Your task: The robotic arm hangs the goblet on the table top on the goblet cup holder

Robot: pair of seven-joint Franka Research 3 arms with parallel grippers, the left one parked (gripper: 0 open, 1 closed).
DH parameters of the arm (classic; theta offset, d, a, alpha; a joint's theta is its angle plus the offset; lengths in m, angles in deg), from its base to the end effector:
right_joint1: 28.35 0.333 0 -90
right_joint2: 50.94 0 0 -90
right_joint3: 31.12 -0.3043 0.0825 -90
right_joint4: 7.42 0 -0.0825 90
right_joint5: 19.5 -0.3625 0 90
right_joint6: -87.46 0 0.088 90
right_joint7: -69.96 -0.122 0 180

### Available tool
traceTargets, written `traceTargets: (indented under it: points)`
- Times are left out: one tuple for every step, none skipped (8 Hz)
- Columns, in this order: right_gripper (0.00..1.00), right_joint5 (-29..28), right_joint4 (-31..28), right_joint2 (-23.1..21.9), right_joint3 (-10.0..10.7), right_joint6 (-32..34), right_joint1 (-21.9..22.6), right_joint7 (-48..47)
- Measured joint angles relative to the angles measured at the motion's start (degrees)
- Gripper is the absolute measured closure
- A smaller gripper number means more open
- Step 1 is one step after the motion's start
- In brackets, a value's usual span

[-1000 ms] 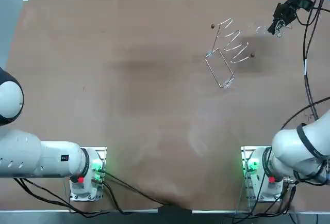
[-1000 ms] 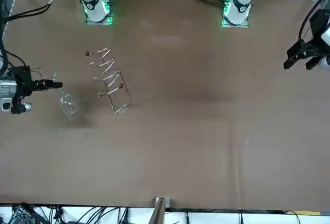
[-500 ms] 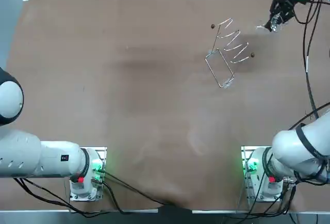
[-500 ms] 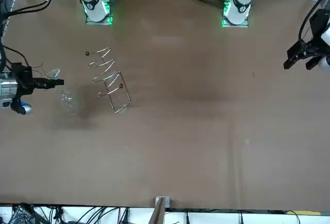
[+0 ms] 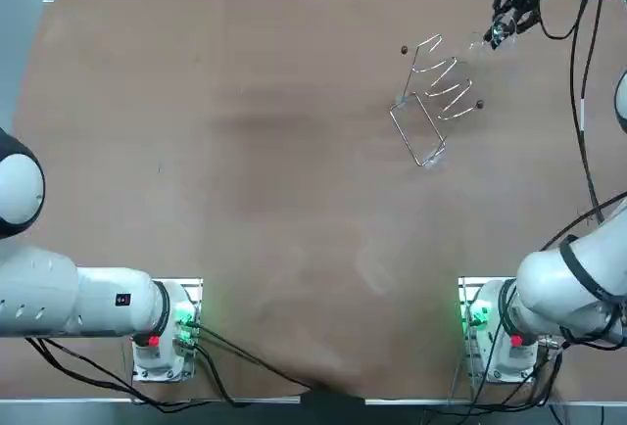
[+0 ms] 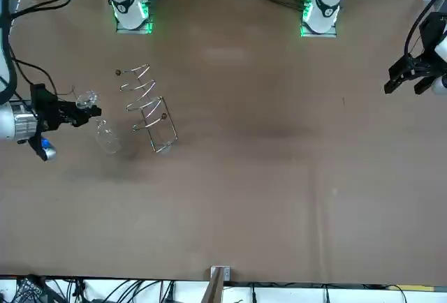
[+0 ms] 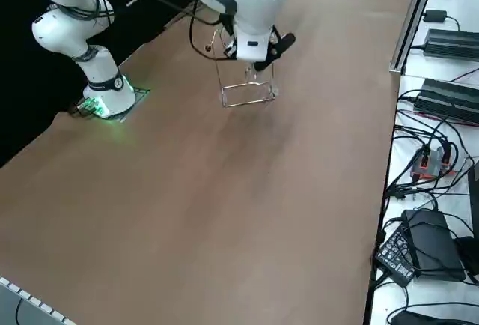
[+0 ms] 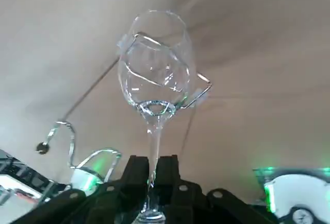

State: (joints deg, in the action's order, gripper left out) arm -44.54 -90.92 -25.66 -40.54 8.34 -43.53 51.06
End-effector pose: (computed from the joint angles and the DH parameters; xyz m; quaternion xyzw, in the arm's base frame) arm 0.5963 -0.0162 0.4039 -0.9118 0.2126 0.2729 0.2213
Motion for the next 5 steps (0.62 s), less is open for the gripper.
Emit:
traceTargets:
  points:
    - [0.89, -0.32, 0.38, 0.0, -0.03, 0.09, 1.23, -3.41]
    - [0.89, -0.52, 0.42, 0.02, -0.06, 0.09, 2.65, -6.56]
    - [0.89, -0.62, 0.43, 0.09, -0.08, 0.07, 4.22, -9.48]
    - [0.89, -0.64, 0.45, 0.3, -0.09, -0.08, 5.65, -11.87]
    - [0.89, -0.64, 0.48, 0.65, -0.09, -0.37, 6.69, -13.41]
